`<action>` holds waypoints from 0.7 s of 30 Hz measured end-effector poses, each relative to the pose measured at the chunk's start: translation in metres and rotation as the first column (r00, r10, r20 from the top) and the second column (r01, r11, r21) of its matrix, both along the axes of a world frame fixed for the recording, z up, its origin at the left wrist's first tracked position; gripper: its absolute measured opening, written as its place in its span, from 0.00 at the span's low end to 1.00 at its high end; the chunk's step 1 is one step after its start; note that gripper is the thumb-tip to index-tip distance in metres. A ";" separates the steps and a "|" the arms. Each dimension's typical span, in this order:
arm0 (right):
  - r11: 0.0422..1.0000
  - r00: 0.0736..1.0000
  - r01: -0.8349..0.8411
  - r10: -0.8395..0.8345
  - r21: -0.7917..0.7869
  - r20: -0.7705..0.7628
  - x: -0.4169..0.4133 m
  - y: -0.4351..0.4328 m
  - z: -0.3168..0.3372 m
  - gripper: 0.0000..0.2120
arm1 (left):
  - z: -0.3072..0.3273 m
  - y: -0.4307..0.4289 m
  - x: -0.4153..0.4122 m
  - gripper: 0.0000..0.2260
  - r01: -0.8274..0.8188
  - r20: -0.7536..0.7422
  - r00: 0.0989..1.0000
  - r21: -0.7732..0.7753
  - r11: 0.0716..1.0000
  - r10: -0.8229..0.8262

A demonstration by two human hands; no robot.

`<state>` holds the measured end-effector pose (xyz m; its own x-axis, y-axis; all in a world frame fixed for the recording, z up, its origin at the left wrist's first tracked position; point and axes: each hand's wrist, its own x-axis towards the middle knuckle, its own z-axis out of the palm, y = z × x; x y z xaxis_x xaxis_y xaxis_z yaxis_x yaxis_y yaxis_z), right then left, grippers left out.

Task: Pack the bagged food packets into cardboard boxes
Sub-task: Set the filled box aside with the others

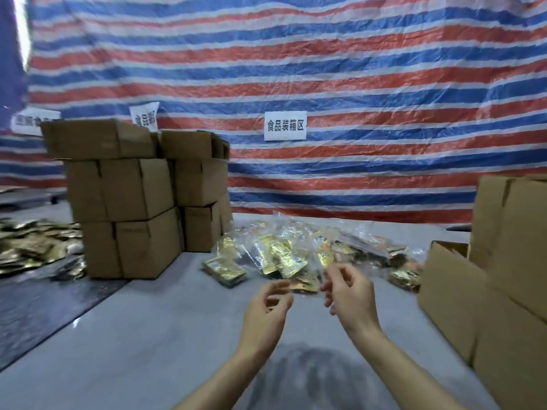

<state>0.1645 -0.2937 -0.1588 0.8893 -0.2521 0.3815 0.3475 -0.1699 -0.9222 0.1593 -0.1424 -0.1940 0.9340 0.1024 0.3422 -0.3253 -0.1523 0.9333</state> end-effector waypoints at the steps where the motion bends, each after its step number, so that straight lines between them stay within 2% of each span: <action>1: 0.999 0.999 -0.021 0.023 0.033 -0.042 0.010 0.008 -0.018 0.21 | -0.006 0.019 0.003 0.08 -0.044 -0.008 0.999 0.027 0.999 0.044; 4: 0.995 0.980 -0.082 0.090 0.054 -0.178 0.028 0.019 -0.069 0.25 | -0.018 0.071 0.014 0.10 -0.159 -0.008 0.987 0.080 0.984 0.160; 7: 0.987 0.957 -0.159 0.161 0.027 -0.242 0.036 0.020 -0.090 0.27 | -0.013 0.115 0.036 0.14 -0.268 0.033 0.963 0.172 0.948 0.267; 10: 0.991 0.946 -0.127 0.110 -0.038 -0.305 0.044 0.016 -0.091 0.28 | 0.003 0.148 0.067 0.18 -0.394 0.031 0.916 0.249 0.885 0.400; 13: 0.972 0.883 -0.151 0.051 -0.180 -0.467 0.054 0.021 -0.082 0.25 | 0.031 0.177 0.098 0.25 -0.526 0.050 0.838 0.343 0.778 0.544; 16: 0.955 0.838 -0.272 0.174 -0.119 -0.517 0.069 0.043 -0.045 0.20 | 0.073 0.204 0.123 0.29 -0.652 0.210 0.734 0.485 0.583 0.646; 18: 0.941 0.870 -0.328 0.269 -0.077 -0.414 0.080 0.061 -0.009 0.19 | 0.107 0.226 0.136 0.32 -0.738 0.394 0.637 0.558 0.378 0.662; 21: 0.918 0.899 -0.396 0.387 -0.005 -0.206 0.086 0.082 0.041 0.21 | 0.161 0.265 0.147 0.38 -0.798 0.630 0.510 0.601 0.048 0.586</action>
